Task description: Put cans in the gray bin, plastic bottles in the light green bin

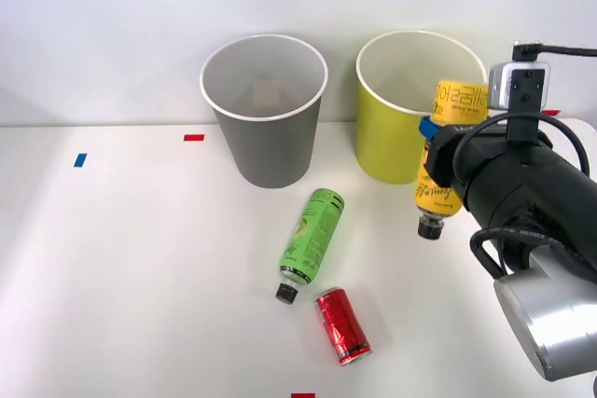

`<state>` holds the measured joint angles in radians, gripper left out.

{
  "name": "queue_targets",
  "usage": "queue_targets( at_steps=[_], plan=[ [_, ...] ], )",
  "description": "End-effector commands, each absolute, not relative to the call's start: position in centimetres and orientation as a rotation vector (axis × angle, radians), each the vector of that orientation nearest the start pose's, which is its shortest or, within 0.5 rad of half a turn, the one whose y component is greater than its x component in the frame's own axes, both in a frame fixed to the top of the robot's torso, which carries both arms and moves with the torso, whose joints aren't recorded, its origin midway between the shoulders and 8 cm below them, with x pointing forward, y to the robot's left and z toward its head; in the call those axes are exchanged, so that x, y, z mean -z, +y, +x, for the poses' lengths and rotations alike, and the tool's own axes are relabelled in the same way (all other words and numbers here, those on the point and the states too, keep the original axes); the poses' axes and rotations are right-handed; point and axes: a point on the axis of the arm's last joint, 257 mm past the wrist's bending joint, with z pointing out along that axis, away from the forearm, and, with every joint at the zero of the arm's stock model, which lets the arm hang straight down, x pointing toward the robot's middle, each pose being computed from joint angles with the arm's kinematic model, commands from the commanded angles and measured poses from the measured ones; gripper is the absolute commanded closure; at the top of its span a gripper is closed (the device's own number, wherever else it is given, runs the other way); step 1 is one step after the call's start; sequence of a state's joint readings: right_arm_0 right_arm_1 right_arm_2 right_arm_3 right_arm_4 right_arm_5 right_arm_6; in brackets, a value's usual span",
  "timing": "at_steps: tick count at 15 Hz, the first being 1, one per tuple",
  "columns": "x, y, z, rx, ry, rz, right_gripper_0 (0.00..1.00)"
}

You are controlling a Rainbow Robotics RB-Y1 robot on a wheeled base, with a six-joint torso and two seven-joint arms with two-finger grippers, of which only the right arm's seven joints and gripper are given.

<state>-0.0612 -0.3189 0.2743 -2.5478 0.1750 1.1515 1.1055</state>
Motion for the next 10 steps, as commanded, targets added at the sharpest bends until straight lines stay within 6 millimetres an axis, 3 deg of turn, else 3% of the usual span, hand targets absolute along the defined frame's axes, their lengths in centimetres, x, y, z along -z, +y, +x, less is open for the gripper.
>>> queue_targets(
  at_steps=[1,5,6,10],
  plan=[
    [-1.6,-16.4,45.7,-0.168,1.535,-0.012,1.00],
    [-7.5,-16.1,46.6,-0.381,1.405,0.044,1.00],
    [-8.8,-16.3,47.7,-0.374,1.375,0.023,1.00],
    [-10.8,-18.4,52.8,-0.333,1.303,0.035,1.00]
  ],
)
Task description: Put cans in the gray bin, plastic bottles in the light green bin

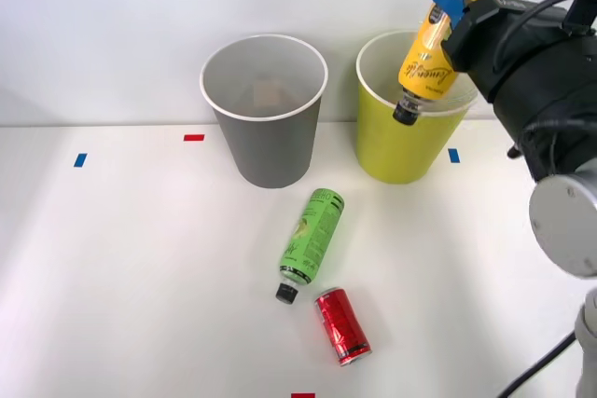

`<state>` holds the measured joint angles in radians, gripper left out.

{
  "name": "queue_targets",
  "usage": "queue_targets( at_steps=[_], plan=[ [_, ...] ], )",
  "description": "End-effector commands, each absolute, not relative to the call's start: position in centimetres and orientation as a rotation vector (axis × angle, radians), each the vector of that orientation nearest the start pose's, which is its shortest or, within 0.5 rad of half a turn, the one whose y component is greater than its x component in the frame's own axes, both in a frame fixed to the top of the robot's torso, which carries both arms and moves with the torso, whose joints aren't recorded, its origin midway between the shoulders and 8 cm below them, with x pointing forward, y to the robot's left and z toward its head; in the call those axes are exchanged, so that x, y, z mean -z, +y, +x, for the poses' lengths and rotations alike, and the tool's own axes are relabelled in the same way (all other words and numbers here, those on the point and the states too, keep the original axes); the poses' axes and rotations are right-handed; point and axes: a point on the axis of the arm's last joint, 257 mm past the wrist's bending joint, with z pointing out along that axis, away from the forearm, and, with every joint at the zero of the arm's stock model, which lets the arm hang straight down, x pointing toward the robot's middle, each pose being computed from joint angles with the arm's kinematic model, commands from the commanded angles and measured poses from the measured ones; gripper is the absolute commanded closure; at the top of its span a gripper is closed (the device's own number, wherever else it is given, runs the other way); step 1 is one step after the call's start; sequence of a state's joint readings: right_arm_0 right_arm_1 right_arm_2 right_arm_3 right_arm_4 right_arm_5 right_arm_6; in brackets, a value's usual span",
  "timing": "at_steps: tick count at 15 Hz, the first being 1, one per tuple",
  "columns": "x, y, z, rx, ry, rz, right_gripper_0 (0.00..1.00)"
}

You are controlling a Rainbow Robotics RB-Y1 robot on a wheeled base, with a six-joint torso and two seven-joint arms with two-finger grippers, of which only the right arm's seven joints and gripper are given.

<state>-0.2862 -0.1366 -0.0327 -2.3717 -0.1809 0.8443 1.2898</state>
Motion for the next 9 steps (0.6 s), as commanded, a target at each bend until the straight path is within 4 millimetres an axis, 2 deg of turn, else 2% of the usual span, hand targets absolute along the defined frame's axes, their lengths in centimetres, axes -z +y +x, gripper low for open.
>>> queue_targets(
  at_steps=[1,5,9],
  plan=[
    [-11.1,-18.8,53.7,-0.314,1.296,0.036,1.00],
    [-11.8,-19.4,57.6,-0.293,1.268,0.054,1.00],
    [-10.5,-19.8,61.0,-0.254,1.262,0.051,1.00]
  ],
)
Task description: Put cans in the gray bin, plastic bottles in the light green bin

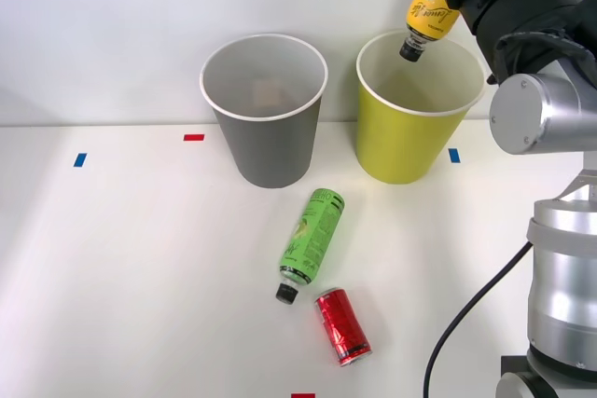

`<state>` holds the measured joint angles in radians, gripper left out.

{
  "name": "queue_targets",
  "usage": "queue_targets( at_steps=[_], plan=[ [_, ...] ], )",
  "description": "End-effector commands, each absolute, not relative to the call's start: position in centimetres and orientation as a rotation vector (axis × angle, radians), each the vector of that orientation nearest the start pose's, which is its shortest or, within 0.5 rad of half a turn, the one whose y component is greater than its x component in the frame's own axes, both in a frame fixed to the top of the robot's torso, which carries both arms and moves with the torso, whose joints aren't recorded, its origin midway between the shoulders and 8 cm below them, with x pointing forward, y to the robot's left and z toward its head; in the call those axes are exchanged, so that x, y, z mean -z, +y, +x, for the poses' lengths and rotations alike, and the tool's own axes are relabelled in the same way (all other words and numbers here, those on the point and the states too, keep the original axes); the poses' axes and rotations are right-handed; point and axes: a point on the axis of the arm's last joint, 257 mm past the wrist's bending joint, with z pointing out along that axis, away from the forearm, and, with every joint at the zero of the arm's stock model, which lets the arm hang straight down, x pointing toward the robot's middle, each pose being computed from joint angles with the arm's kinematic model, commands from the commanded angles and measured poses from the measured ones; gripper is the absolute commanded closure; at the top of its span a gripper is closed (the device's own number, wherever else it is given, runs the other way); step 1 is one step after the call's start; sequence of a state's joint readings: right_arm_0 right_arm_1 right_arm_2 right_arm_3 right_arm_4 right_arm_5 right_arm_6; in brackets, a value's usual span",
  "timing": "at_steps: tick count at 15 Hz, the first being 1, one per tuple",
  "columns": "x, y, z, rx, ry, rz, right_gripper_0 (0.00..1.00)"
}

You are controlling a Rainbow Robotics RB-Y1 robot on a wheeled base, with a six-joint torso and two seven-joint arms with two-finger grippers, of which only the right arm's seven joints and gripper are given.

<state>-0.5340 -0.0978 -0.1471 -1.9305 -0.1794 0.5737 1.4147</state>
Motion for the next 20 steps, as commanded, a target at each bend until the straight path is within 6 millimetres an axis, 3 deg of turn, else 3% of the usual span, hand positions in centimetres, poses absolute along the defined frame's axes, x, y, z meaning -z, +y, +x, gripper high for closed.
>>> queue_targets(
  at_steps=[1,8,11,17,20],
  plan=[
    [-10.2,-20.0,61.4,-0.237,1.265,0.044,1.00],
    [-8.4,-20.2,62.3,-0.161,1.304,0.003,1.00],
    [-8.5,-20.5,62.3,-0.166,1.298,0.012,0.03],
    [-8.6,-21.4,62.0,-0.141,1.281,-0.019,0.00],
    [-7.4,-22.3,58.8,-0.117,1.198,-0.079,0.00]
  ],
)
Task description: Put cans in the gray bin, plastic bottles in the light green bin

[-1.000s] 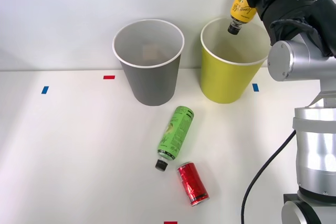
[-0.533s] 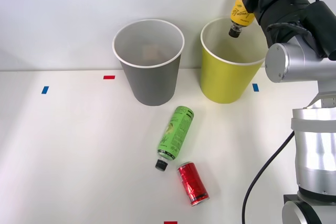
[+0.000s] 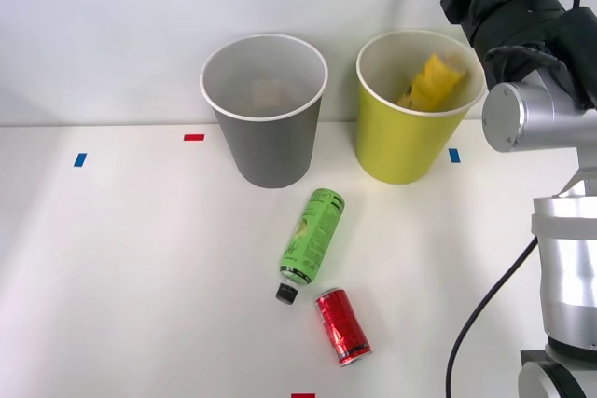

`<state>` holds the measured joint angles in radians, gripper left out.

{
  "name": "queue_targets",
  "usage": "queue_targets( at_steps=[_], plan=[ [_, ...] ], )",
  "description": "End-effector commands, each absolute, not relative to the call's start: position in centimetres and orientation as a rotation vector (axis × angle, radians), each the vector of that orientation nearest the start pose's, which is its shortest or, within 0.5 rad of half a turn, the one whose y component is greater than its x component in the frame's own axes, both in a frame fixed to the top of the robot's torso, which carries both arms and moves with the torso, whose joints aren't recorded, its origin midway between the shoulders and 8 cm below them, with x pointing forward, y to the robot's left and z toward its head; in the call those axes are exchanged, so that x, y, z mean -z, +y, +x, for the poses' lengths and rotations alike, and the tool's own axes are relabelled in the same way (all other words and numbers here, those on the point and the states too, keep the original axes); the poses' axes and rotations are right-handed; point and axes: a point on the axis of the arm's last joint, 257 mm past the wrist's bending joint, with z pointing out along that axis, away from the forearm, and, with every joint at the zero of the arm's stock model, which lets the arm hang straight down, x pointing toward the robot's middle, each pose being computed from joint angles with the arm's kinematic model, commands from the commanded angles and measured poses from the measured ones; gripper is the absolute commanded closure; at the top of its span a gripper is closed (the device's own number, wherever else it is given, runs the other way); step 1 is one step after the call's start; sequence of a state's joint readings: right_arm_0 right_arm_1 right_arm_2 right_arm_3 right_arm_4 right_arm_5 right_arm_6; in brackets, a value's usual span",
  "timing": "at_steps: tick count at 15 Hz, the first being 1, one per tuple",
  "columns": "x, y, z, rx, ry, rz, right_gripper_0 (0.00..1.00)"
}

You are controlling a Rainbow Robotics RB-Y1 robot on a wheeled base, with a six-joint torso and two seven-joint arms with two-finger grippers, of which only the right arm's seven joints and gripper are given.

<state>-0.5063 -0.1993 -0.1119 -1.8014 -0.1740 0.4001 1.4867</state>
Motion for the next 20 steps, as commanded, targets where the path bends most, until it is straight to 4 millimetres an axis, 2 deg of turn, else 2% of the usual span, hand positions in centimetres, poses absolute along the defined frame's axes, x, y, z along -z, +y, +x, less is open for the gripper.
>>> queue_targets(
  at_steps=[1,6,8,10,13,17,20],
  plan=[
    [-6.8,-22.6,56.8,-0.125,1.192,-0.088,0.00],
    [-5.9,-23.4,48.3,-0.202,1.180,-0.093,0.00],
    [-4.5,-24.5,44.8,-0.175,1.205,-0.102,0.00],
    [-2.7,-25.6,42.6,-0.177,1.203,-0.083,0.00],
    [1.0,-25.9,39.6,-0.226,1.217,-0.030,0.00],
    [5.3,-27.1,36.7,-0.225,1.279,0.062,0.00],
    [7.4,-27.5,34.9,-0.222,1.308,0.119,0.00]
  ],
)
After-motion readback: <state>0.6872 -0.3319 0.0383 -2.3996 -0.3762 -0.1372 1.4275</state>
